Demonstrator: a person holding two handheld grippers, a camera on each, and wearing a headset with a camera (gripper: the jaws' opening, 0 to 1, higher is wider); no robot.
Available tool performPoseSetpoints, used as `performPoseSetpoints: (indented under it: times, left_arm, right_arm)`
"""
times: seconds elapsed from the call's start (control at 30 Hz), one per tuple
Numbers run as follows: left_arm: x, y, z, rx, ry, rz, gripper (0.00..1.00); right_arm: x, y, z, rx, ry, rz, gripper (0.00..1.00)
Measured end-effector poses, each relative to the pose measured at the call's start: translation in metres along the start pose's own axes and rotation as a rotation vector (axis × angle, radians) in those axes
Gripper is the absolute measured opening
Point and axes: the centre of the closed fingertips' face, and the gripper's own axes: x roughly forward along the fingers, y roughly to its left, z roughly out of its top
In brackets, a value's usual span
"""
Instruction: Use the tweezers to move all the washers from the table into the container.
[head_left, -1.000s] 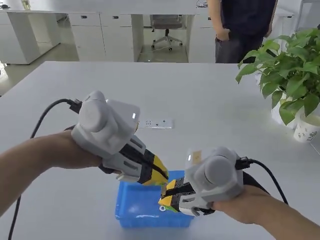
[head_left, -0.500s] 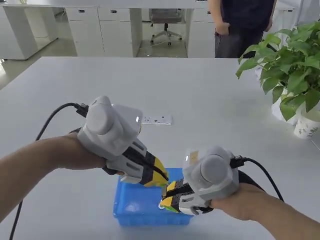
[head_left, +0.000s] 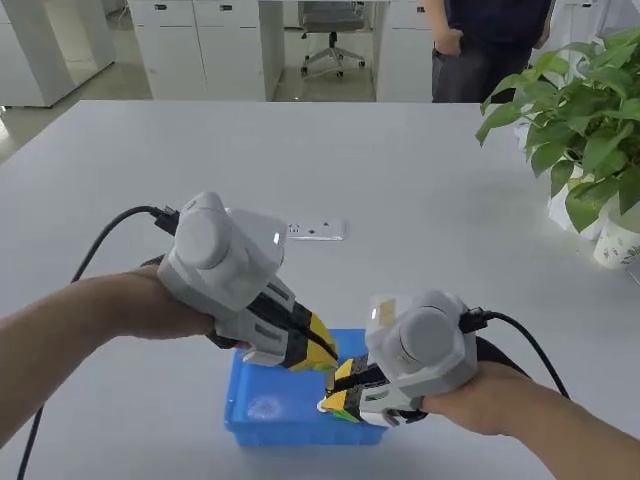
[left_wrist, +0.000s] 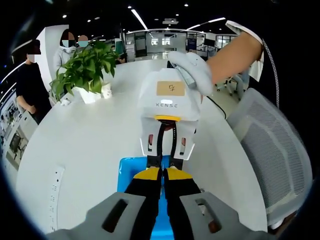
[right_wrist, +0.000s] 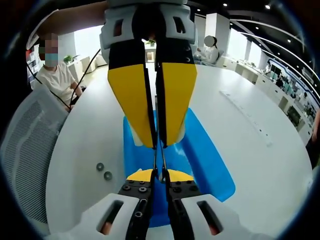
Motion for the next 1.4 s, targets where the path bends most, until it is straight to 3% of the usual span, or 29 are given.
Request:
performPoseSetpoints:
  times: [0.77,1.4]
  left_arm:
    - [0.009,0.003,-0.007,-0.014,-0.004,-0.016,0.05]
    - [-0.003,-0.005,0.011,0.001,-0.012,-0.012,0.05]
  right_arm:
    - [0.008,-0.003,-0.008,-0.008,0.023,0.01,0.1]
    - [-0.008,0.001,0.005,-0.018,-0.008,-0.012,0.1]
